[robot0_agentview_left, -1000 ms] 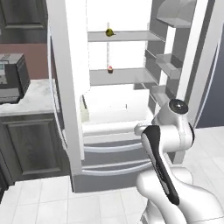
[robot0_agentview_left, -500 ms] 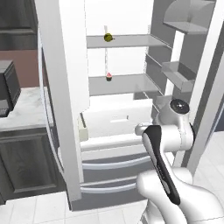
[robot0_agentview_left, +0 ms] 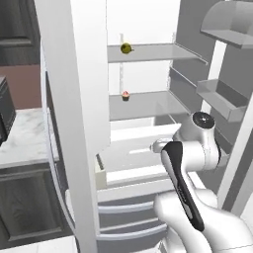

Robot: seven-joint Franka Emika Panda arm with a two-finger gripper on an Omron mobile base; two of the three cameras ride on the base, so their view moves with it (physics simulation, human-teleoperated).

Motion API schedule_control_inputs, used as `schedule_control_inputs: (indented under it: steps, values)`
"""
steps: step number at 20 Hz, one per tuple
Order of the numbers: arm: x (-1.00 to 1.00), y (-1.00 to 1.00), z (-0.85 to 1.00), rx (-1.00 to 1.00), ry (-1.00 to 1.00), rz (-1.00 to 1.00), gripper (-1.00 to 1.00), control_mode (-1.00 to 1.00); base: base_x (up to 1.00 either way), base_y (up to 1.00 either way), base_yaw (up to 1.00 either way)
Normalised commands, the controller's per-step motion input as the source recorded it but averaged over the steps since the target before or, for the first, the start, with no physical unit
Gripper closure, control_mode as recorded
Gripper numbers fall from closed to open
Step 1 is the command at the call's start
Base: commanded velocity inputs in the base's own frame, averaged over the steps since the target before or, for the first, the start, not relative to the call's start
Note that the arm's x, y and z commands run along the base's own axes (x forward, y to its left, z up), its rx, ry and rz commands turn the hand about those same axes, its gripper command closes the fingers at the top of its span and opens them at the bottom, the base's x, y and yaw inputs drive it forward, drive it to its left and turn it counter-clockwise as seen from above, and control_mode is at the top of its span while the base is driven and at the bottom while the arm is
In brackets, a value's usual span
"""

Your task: Pick up the banana and pear from the fridge and place one fruit on each plate on the dining counter.

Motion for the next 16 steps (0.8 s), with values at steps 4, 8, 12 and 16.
schedule_control_inputs:
  steps: [4, 8, 12, 16]
  values:
    - [0.00, 0.00, 0.00, 0.00, 0.00, 0.00, -1.00, 1.00, 0.46, 0.28, 0.00]
    - [0.00, 0.00, 0.00, 0.00, 0.00, 0.00, -1.00, 1.00, 0.36, 0.28, 0.00]
    - [0.00, 0.00, 0.00, 0.00, 0.00, 0.00, -1.00, 1.00, 0.26, 0.35, 0.00]
    - [0.00, 0.00, 0.00, 0.00, 0.00, 0.00, -1.00, 1.00, 0.36, 0.29, 0.00]
